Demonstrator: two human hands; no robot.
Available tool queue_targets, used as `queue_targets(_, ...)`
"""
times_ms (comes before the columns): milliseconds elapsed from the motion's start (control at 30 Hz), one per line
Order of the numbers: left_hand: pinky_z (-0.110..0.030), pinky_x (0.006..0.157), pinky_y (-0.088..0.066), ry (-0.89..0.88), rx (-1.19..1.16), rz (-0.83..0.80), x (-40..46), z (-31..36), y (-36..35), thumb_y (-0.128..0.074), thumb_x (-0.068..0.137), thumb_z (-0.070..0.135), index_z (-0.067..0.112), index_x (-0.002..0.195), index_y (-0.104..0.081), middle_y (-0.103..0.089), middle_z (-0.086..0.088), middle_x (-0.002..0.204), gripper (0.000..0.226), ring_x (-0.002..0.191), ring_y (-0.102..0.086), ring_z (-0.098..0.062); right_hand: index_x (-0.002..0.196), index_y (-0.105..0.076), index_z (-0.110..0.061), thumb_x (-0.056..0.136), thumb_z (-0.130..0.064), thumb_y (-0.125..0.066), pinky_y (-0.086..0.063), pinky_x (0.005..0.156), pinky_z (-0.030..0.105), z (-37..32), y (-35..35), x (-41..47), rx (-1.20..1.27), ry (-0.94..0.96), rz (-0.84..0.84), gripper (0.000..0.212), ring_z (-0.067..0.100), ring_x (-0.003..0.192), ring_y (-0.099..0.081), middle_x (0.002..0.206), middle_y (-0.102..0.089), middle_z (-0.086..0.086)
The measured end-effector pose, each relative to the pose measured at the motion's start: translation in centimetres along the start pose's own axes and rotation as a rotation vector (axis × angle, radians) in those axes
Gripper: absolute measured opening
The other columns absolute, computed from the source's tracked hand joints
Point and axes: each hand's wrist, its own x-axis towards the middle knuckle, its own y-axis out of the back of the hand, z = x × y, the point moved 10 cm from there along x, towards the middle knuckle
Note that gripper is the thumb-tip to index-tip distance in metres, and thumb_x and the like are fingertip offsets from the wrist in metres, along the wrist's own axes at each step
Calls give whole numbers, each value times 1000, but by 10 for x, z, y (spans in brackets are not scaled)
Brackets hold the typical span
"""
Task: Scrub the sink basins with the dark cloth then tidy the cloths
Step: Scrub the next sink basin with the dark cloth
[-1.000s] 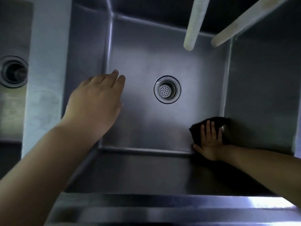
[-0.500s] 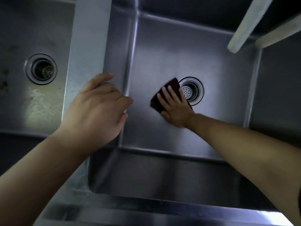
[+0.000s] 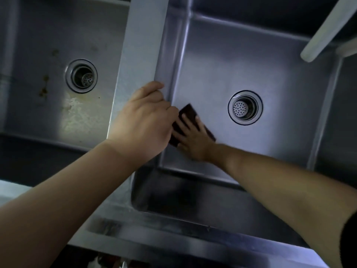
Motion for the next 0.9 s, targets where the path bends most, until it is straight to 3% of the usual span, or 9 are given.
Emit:
queue_targets(167,-28,114,-23,3,14,-36,0,3,0,-52,68,9,13,68,-66,-60,-2,60,14,73,-59,-24,151,-5,-33,102,-37,-26,36,96,44,-68,-43,-34,36,233,-214,53,22,131,35,154,25,3)
queue_targets(400,-30,114,-23,12,118,-57,2,9,0,-52,71,9,13,69,-67,-61,-3,60,16,74,-60,-26,150,-9,-37,101,-24,-35,35,96,38,-22,-54,-90,-41,332,-298,57,19,131,36,152,23,-4)
queue_targets(467,-33,112,-26,8,163,-63,4,13,2,-54,70,8,13,65,-65,-60,-5,59,13,72,-59,-28,150,-7,-35,97,-23,-46,23,107,47,10,-59,-120,-116,310,-247,67,26,134,31,152,20,-1)
queue_targets(567,-35,109,-32,24,164,-48,5,14,5,-52,74,7,13,61,-61,-59,-7,58,16,69,-59,-30,149,-19,-28,78,-36,-65,-14,114,55,65,-61,-166,-233,174,-155,85,31,144,-10,152,-22,6)
queue_targets(667,-35,109,-34,47,138,-38,4,11,6,-48,78,11,13,63,-62,-60,-6,60,21,70,-60,-29,151,-5,-28,79,-47,-40,-3,113,44,124,-67,-214,-232,-28,-217,83,27,146,5,145,-36,5)
queue_targets(733,-35,108,-35,50,136,-42,4,10,6,-47,79,14,13,66,-64,-61,-6,61,22,71,-61,-29,150,-11,-24,79,-49,-34,2,112,42,163,-76,-236,-202,-211,-336,79,26,145,12,144,-42,12)
queue_targets(767,-36,108,-36,49,136,-42,4,10,5,-46,80,15,12,66,-64,-61,-6,61,23,71,-61,-29,150,-14,-21,80,-51,-30,8,112,41,174,-69,-240,-200,-273,-338,78,24,144,19,147,-36,15)
queue_targets(833,-36,107,-36,48,138,-24,4,11,5,-44,81,17,12,66,-64,-61,-7,61,26,71,-61,-29,151,2,-19,86,-55,-17,30,102,38,197,-57,-238,-185,-347,-305,77,19,130,45,155,8,13)
queue_targets(900,-35,107,-36,48,142,-4,5,11,6,-44,81,17,12,66,-64,-61,-7,60,26,71,-60,-29,146,19,-22,95,-55,-18,40,92,37,225,-47,-229,-129,-461,-304,71,20,124,50,143,37,6)
